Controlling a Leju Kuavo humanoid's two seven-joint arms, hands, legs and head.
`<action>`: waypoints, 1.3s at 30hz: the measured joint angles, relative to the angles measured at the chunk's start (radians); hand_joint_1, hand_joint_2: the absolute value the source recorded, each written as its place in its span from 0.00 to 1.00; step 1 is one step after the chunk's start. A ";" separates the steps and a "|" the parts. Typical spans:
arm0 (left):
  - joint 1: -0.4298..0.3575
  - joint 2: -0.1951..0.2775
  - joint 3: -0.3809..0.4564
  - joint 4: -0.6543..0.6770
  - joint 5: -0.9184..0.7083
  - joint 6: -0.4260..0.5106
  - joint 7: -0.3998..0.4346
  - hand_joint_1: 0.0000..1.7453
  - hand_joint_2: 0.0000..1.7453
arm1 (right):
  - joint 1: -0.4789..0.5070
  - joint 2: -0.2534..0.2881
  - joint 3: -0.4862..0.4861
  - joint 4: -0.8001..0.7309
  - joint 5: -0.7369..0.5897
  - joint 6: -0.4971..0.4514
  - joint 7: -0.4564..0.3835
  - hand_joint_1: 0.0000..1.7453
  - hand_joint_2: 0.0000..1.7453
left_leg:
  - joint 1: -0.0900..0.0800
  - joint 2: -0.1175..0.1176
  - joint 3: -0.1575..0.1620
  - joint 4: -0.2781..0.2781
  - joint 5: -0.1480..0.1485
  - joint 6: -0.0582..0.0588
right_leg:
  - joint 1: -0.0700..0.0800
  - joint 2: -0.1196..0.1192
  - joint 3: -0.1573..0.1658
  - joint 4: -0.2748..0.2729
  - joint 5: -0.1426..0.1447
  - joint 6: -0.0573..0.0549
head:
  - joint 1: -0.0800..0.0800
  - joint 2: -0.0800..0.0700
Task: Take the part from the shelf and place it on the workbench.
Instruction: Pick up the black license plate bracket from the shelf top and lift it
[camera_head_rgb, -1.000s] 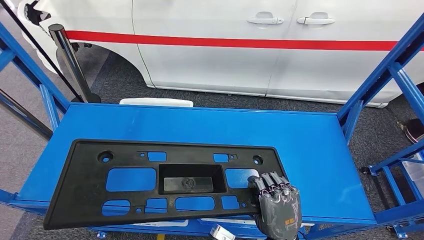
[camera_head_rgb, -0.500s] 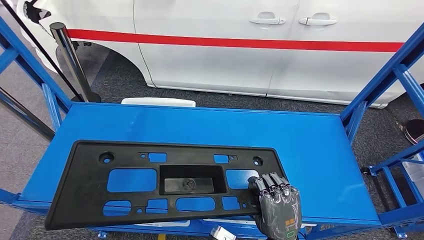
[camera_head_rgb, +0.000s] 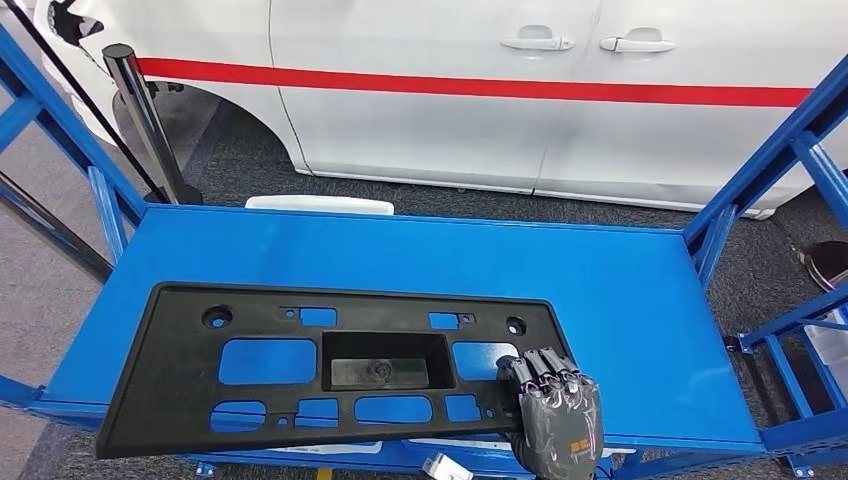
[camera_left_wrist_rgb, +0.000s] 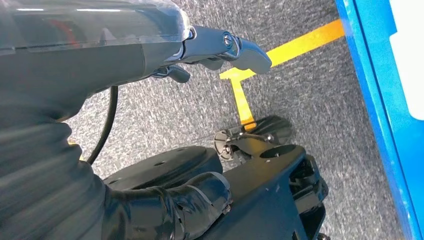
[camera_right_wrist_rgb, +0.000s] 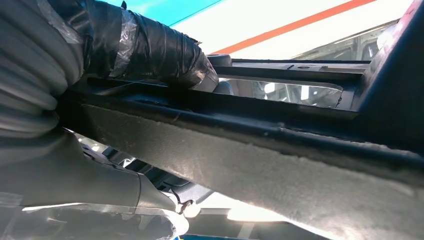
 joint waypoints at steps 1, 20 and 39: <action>0.000 0.000 0.000 0.000 0.000 0.000 0.000 0.00 1.00 | 0.000 0.000 0.000 0.000 0.000 0.000 -0.001 1.00 1.00 | 0.001 -0.001 0.000 0.003 -0.002 -0.004 | 0.000 0.000 0.030 -0.069 0.038 -0.003 | 0.000 0.000; 0.001 0.000 0.001 0.000 -0.005 0.002 -0.002 0.00 1.00 | 0.003 0.005 -0.007 0.007 -0.005 0.000 -0.007 1.00 1.00 | 0.005 -0.004 0.011 0.014 -0.024 -0.049 | 0.015 0.001 0.077 -0.205 0.093 -0.044 | 0.000 0.000; 0.001 -0.002 0.005 0.000 -0.018 0.011 -0.001 0.00 1.00 | 0.005 0.008 -0.010 0.017 -0.008 -0.001 -0.007 1.00 1.00 | 0.007 -0.001 -0.017 0.043 -0.033 -0.054 | 0.009 0.001 0.077 -0.205 0.097 -0.055 | 0.000 0.000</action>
